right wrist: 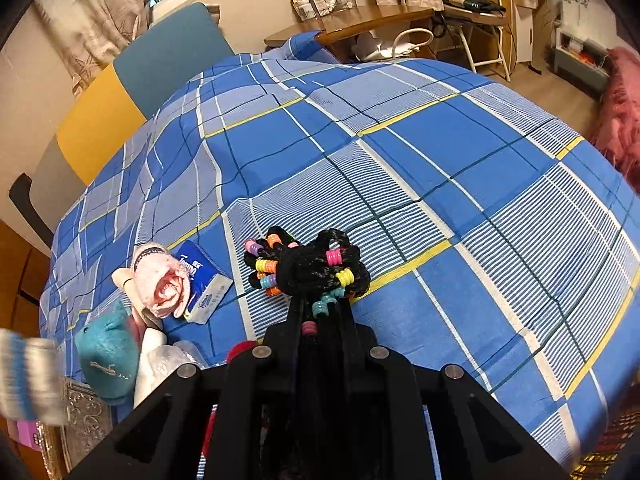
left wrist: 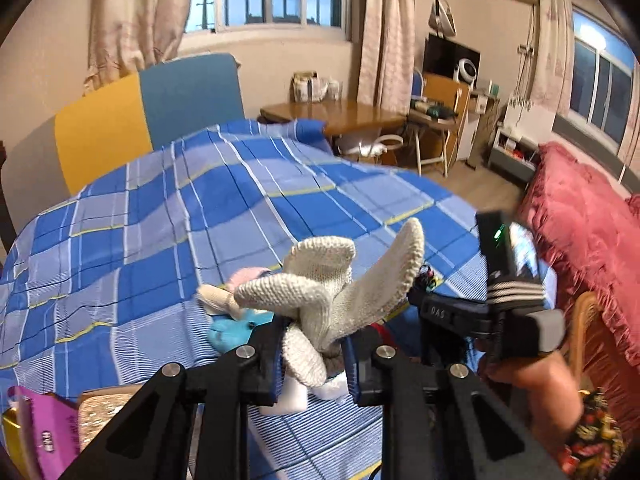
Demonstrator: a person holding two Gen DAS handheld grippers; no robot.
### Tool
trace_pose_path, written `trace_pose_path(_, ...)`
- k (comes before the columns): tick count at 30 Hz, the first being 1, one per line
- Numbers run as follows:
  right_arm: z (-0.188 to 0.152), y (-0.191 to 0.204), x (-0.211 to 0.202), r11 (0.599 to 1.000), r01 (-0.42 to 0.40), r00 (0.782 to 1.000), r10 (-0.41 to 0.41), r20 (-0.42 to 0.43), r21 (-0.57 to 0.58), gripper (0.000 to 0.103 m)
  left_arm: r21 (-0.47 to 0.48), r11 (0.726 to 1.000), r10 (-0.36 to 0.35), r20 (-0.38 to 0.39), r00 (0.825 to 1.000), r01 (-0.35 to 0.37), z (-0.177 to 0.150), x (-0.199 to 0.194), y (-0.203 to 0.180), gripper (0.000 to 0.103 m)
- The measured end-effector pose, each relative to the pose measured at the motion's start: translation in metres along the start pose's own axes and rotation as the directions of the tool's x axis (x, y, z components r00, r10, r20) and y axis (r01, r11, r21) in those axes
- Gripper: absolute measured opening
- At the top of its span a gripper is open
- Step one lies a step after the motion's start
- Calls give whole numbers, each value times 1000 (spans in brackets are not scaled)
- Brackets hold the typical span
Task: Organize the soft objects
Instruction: 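Grasp the white knit glove with the left gripper while the right gripper lifts the hair piece, then lower the glove into the gold tray and open the left gripper while the right carries the hair piece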
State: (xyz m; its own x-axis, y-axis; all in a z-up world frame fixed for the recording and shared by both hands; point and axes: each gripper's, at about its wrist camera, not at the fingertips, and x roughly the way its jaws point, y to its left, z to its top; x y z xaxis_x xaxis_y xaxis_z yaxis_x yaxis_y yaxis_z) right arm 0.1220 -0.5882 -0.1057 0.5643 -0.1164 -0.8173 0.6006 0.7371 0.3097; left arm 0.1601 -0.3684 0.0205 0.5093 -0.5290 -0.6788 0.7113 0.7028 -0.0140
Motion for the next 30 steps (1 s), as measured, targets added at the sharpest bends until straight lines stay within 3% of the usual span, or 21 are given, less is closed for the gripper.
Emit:
trace_pose_path(8, -4, 3, -5, 1000, 16, 1000, -15, 23, -26, 15, -95, 995, 22, 97, 995, -13, 0, -82, 76, 23)
trace_pose_path(16, -6, 5, -14, 999, 23, 998, -21, 66, -35, 15, -235, 965, 145, 115, 983, -115, -29, -138, 184, 23)
trace_pose_path(23, -8, 9, -29, 999, 7, 991, -2, 137, -38, 15, -387, 889, 271, 13, 963, -245, -90, -153, 288, 23)
trace_pose_path(30, -15, 18, -37, 998, -13, 985, 22, 171, -55, 15, -487, 798, 322, -151, 935, -354, -159, -136, 368, 23)
